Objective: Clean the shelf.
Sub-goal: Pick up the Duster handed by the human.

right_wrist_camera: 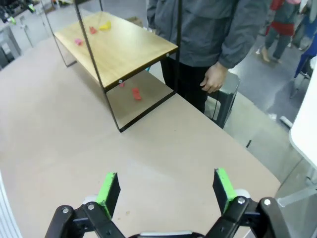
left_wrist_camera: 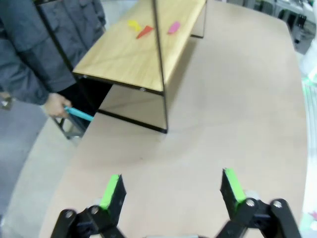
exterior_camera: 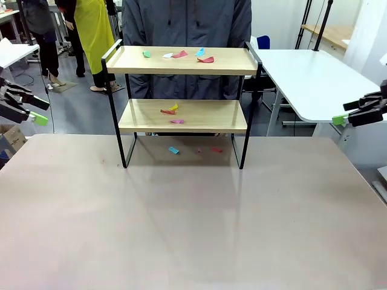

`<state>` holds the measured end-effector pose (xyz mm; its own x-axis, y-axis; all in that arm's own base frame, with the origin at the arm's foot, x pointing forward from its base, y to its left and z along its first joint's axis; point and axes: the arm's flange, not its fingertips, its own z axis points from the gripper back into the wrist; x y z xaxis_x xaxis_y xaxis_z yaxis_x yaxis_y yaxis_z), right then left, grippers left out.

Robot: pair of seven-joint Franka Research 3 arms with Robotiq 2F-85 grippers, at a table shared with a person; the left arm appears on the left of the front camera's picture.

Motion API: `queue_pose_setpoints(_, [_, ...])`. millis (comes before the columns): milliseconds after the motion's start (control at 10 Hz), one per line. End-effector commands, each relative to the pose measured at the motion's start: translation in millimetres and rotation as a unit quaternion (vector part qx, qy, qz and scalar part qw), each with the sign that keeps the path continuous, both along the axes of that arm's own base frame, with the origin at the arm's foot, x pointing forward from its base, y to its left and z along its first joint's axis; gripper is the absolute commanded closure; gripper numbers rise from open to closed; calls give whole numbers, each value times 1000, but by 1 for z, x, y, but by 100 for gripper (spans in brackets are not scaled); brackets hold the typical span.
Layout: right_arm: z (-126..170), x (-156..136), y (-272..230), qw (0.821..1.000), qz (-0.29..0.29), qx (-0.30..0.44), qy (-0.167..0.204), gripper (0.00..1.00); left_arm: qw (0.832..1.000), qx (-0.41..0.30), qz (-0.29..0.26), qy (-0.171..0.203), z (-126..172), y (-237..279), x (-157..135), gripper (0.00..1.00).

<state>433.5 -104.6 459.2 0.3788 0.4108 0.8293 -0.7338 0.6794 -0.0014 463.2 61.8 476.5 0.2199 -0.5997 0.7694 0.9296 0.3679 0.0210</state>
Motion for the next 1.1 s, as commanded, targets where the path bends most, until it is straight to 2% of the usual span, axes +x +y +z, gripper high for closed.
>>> queue_pose_setpoints(0, [8, -6, 12, 1000, 2, -15, -1, 0, 1000, 11, -23, -7, 12, -5, -11, 0])
queue_pose_setpoints(400, [8, -6, 12, 1000, 2, -15, -1, 0, 1000, 11, -23, -7, 12, -5, -11, 0])
queue_pose_setpoints(500, [10, -2, 12, 1000, 1, -15, 1, 0, 1000, 19, -12, 5, 10, -8, -8, 0])
queue_pose_setpoints(600, [11, 17, -13, 999, -14, 12, -32, 0, 1000, -25, -14, 3, 7, 10, 15, 0])
queue_pose_setpoints(700, [5, 33, -38, 998, -5, 32, -56, 0, 998, -57, -12, -20, -2, 29, 31, 0])
queue_pose_setpoints(800, [-1, 48, -59, 995, 10, 30, -99, 0, 994, -95, -50, -29, -11, 38, 42, 0])
queue_pose_setpoints(1000, [-23, 78, -92, 988, 49, 46, -136, 0, 985, -120, -98, -71, -29, 63, 62, 0])
